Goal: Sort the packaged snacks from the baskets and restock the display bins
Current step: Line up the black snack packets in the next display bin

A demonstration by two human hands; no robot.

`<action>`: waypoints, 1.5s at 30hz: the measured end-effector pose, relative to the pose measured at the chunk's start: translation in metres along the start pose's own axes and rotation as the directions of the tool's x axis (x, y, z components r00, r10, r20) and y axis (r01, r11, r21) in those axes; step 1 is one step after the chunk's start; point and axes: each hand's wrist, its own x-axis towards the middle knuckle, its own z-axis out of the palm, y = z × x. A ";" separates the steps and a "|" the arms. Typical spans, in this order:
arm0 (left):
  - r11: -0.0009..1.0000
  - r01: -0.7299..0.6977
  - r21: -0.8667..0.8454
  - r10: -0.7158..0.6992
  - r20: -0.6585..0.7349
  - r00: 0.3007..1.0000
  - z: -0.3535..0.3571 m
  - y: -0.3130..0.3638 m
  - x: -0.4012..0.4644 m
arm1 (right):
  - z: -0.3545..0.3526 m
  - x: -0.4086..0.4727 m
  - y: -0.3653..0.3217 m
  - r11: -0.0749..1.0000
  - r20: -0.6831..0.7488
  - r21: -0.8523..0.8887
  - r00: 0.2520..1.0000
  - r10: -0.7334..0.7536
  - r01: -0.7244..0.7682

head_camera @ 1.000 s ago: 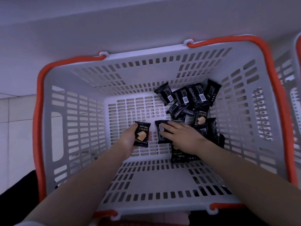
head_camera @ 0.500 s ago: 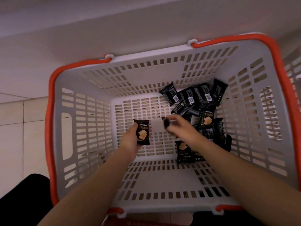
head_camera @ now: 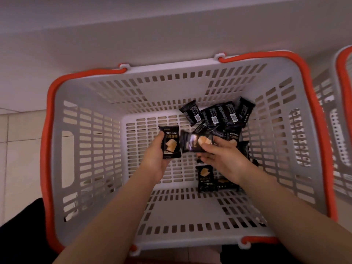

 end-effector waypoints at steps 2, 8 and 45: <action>1.000 -0.021 0.013 0.020 0.061 0.998 0.003 -0.002 -0.003 | 0.002 0.003 0.006 0.959 -0.014 0.281 0.999 0.047 -0.041; 0.968 -0.143 0.206 0.101 0.198 0.975 0.007 -0.019 -0.008 | 0.015 0.011 0.018 0.980 -0.038 0.153 0.990 0.134 -0.127; 0.647 -0.627 0.433 0.560 0.287 0.777 0.023 0.064 -0.124 | 0.034 -0.115 -0.047 0.346 0.249 -0.689 0.656 -0.712 0.637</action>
